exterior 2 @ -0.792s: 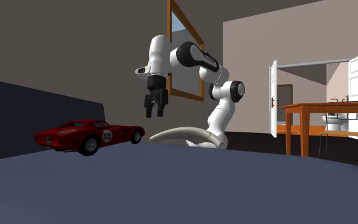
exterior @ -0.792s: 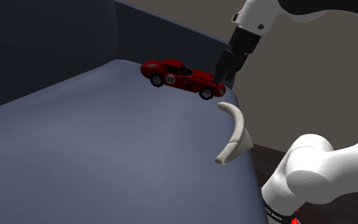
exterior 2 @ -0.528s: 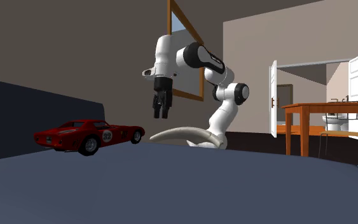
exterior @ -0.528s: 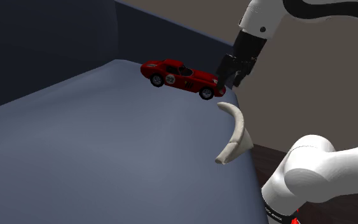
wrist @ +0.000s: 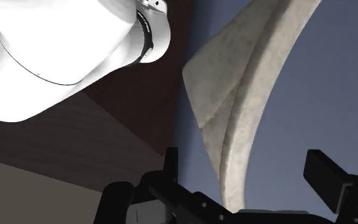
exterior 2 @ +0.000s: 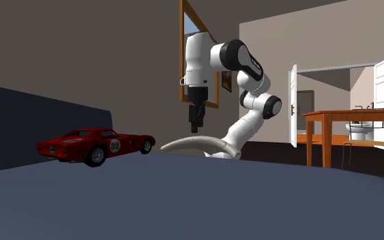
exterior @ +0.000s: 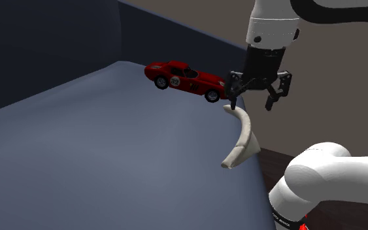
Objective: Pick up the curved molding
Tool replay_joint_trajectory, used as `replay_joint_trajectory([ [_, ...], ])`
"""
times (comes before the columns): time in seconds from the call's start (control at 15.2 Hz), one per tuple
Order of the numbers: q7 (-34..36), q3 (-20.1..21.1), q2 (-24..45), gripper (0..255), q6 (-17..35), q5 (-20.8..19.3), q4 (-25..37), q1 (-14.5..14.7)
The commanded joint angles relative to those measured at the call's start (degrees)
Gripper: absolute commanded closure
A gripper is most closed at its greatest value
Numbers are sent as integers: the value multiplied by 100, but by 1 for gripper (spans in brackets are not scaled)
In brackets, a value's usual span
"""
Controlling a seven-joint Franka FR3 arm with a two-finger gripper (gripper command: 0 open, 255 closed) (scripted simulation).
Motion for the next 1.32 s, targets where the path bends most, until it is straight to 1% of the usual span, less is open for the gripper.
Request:
replay_joint_trajectory([
  [0.0,726,306,-11,0,-326,187,135,-230],
  [0.46,738,458,-240,0,133,362,-548,-133],
  [0.59,737,458,-240,0,133,362,-548,-133],
  [0.66,737,458,-237,255,135,361,-546,-135],
  [1.25,737,458,-240,255,133,362,-548,-133],
])
